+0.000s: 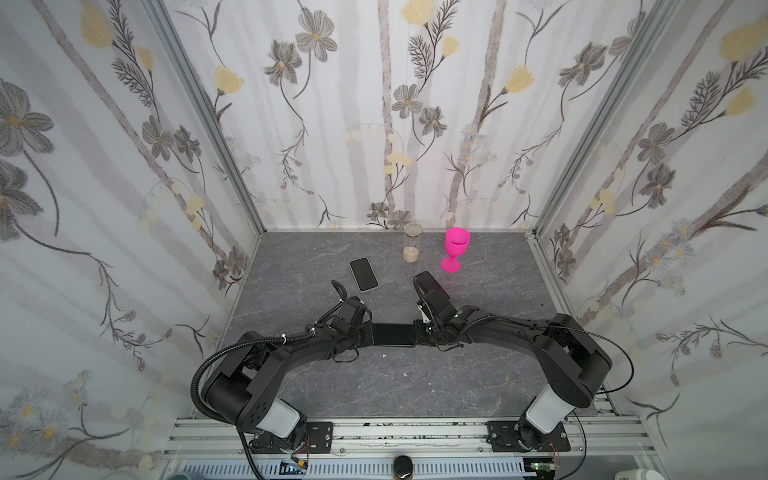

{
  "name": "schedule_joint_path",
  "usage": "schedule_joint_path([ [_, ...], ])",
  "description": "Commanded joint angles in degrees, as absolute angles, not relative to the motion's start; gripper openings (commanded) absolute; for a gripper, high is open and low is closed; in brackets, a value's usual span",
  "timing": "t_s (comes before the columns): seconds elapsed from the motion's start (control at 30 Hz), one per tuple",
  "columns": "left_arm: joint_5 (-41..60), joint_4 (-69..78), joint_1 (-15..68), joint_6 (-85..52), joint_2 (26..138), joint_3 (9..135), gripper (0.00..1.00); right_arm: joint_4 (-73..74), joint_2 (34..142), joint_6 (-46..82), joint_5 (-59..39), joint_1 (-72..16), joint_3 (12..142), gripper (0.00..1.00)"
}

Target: Put the phone into the phone case

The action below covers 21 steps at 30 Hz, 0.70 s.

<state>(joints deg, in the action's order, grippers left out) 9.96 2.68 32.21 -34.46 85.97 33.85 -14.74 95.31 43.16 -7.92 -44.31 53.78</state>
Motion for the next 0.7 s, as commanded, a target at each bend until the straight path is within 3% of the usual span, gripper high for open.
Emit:
schedule_joint_path([
  [0.0, 8.6, -0.6, 32.3, -33.5, 85.7, 33.6, 0.22, -17.7, 94.1, 41.8, -6.4, -44.4, 54.1, 0.27],
  [0.43, 9.4, -1.0, 32.2, -33.0, 85.2, 34.3, 0.22, -15.7, 96.3, 41.5, -7.7, -44.7, 54.1, 0.14],
  [0.67, 9.2, -1.1, 32.3, -33.0, 85.3, 34.4, 0.22, -16.0, 97.5, 40.9, -8.6, -44.7, 54.2, 0.13],
])
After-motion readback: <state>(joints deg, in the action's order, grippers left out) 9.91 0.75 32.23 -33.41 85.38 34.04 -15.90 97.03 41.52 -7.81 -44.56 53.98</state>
